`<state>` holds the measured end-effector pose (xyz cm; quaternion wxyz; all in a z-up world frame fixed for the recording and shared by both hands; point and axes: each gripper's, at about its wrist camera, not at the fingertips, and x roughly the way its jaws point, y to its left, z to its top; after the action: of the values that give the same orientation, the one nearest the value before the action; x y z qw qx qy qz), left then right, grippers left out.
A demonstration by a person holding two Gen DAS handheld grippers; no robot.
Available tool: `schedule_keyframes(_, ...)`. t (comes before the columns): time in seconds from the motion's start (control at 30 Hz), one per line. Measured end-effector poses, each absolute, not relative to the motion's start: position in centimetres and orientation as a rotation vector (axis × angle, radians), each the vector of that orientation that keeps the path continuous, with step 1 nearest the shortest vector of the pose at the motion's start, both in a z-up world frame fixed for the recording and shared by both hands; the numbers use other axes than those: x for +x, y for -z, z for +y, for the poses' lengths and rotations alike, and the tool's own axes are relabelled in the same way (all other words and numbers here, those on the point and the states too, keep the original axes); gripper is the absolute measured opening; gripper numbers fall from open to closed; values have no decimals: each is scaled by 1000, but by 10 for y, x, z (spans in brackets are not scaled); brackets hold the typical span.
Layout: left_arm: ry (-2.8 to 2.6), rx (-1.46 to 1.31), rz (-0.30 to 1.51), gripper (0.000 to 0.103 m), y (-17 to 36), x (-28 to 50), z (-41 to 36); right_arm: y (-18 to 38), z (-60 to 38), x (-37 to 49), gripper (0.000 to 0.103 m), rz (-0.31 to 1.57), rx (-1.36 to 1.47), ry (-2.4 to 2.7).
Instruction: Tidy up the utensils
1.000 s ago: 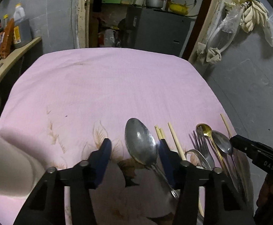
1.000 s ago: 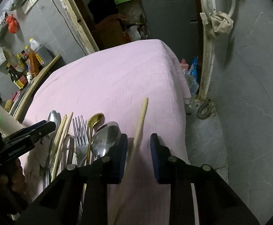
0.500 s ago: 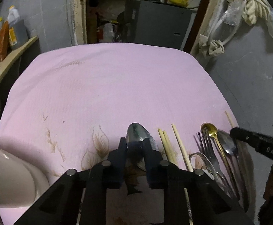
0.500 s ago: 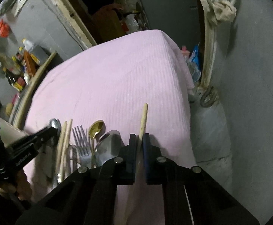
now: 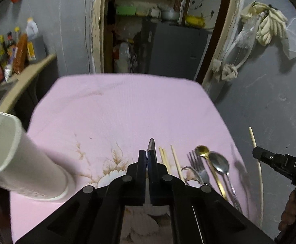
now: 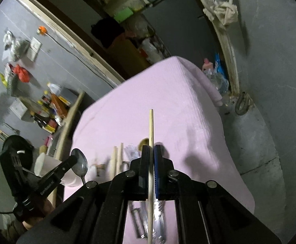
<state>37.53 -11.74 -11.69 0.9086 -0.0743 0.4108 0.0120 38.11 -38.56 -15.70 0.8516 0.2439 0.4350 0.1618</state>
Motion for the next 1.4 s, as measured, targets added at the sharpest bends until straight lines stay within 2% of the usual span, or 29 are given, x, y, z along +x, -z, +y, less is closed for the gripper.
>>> schedule_keyframes(0.43, -45, -175, 665, 2, 35, 308, -79, 89, -335, 326, 4, 698, 504, -432)
schedule_keyframes(0.73, -63, -206, 577, 2, -11, 264, 9, 35, -240, 322, 4, 529, 475, -567)
schedule_keyframes(1.0, -160, -250, 450, 2, -50, 257, 102, -16, -155, 341, 4, 330, 482, -665)
schedule_keyframes(1.2, -254, -235, 357, 2, -60, 284, 146, -23, -112, 368, 4, 273, 477, -649)
schedule_keyframes(1.4, -321, -184, 356, 2, -36, 312, 157, 3, -83, 387, 4, 327, 434, -614)
